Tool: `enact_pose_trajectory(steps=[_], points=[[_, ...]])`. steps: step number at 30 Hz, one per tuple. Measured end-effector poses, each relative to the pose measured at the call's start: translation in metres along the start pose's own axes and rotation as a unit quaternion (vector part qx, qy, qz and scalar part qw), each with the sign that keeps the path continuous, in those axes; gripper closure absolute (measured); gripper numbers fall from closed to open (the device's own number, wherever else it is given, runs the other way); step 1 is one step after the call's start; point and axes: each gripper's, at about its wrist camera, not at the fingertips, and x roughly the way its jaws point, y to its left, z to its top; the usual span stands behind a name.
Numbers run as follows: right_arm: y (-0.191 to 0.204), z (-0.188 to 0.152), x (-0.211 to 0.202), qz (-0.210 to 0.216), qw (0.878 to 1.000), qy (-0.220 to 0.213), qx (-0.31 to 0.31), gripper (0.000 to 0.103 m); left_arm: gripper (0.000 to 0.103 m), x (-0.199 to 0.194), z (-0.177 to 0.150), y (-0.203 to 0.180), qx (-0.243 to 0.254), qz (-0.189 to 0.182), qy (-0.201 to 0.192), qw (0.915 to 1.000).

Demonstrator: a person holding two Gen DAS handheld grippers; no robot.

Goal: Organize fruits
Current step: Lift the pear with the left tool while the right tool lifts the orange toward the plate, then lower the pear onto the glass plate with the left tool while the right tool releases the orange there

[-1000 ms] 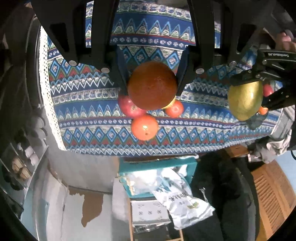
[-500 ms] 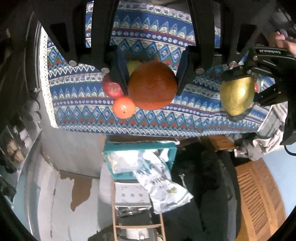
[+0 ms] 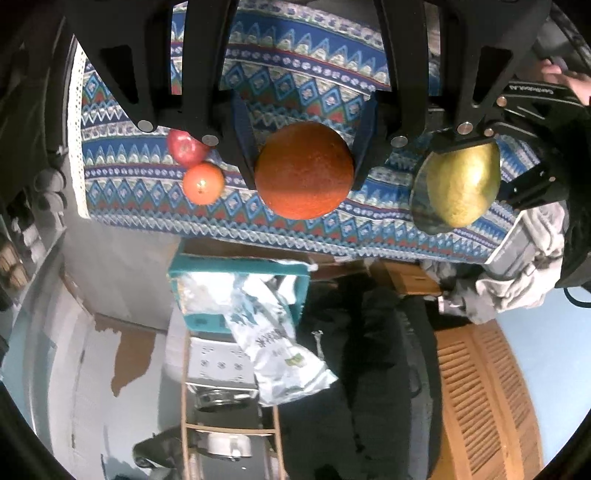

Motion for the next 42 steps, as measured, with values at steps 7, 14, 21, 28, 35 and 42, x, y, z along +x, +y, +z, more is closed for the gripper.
enact_pose_trajectory(steps=[7, 14, 21, 28, 35, 42], points=[[0.026, 0.012, 0.014, 0.016, 1.0, 0.007, -0.012, 0.056, 0.027, -0.01, -0.005, 0.024, -0.021, 0.003, -0.005, 0.9998], [0.051, 0.022, 0.03, 0.033, 0.999, 0.015, -0.024, 0.056, 0.027, -0.016, -0.01, 0.047, -0.042, 0.007, -0.003, 0.9991], [0.08, 0.031, 0.058, 0.054, 0.997, 0.035, -0.032, 0.056, 0.027, -0.021, -0.015, 0.075, -0.067, 0.021, -0.002, 0.9975], [0.111, 0.042, 0.087, 0.068, 0.995, 0.05, -0.045, 0.056, 0.027, -0.015, -0.024, 0.106, -0.092, 0.039, 0.009, 0.995], [0.136, 0.045, 0.115, 0.082, 0.993, 0.072, -0.052, 0.056, 0.027, -0.008, -0.041, 0.135, -0.118, 0.054, 0.027, 0.9911], [0.155, 0.043, 0.141, 0.096, 0.989, 0.097, -0.055, 0.056, 0.027, 0.004, -0.06, 0.162, -0.143, 0.072, 0.052, 0.9857]])
